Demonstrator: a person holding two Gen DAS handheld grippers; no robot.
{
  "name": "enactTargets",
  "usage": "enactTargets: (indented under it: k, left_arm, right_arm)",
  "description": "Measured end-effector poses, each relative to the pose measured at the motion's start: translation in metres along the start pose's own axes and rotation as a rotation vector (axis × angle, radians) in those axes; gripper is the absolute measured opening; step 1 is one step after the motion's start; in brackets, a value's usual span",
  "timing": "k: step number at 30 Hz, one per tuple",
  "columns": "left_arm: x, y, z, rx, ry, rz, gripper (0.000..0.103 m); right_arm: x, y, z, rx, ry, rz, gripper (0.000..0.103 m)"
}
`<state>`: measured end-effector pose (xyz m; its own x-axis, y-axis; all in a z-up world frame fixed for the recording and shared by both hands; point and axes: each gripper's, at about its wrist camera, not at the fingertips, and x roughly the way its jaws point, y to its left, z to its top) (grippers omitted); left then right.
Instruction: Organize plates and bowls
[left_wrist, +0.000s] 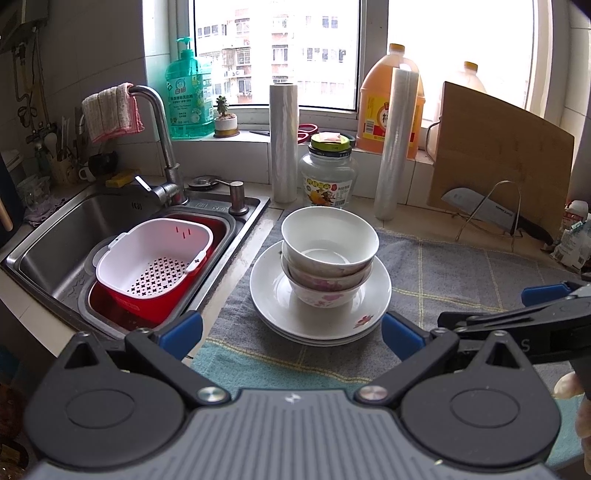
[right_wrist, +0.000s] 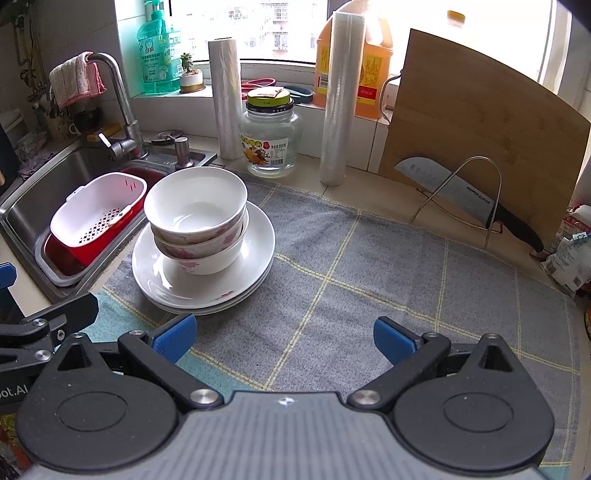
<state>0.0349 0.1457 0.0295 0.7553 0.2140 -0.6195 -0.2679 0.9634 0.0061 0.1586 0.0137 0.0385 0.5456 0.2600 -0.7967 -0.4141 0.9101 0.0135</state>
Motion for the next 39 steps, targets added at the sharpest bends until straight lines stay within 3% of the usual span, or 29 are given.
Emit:
enactTargets:
  k: [39]
  left_arm:
    - [-0.0097, 0.0053, -0.0007, -0.021, -0.002, -0.001, 0.102]
  right_arm:
    - [-0.0100, 0.0065, -0.0011, -0.015, -0.028, -0.010, 0.103]
